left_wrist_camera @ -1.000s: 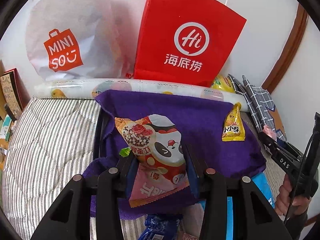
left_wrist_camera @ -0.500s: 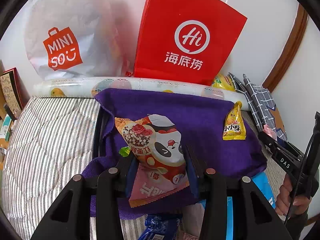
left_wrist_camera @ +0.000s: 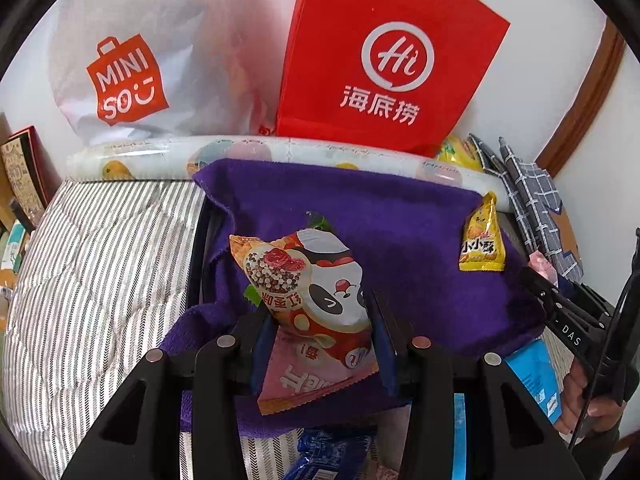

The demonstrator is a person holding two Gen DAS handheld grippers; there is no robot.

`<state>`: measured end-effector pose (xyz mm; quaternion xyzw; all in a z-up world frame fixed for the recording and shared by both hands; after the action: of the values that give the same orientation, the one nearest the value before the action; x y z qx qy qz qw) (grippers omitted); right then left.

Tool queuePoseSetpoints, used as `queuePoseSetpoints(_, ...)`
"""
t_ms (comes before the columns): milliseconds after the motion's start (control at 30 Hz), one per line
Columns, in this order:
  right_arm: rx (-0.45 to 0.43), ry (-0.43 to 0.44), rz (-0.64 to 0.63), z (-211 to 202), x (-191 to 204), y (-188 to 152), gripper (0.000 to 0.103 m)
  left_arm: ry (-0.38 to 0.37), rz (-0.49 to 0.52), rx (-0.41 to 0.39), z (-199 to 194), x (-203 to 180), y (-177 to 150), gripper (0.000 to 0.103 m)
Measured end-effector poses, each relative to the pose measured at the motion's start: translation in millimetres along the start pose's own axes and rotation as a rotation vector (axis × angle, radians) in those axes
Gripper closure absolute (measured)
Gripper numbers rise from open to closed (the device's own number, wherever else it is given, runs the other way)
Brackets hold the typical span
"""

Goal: Organize snacks
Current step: 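Hold the panda bag with the left tool while the right tool holds the pink packet above the towel, then lower and open the left tool on the panda bag while the right tool releases the pink packet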

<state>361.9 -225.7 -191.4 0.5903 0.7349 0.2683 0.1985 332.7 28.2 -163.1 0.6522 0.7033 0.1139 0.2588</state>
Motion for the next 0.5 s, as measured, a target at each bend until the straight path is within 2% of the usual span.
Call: queuePoseSetpoints(500, 0.017, 0.006, 0.012, 1.9, -2.0, -0.3, 0.066, 0.013, 0.019, 0.032, 6.4, -3.1, -3.7, 0.060)
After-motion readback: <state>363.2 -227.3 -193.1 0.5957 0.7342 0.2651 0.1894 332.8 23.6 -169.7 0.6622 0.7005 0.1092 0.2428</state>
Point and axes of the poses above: each gripper's, at about its wrist camera, not at the fingertips, and z roughly the way its jaws point, x to its left, y to its top, the point moved 5 cm from there along z, roughly the way its jaws point, and after that the axes turned 7 degrees about x, right-handed, at the moved point
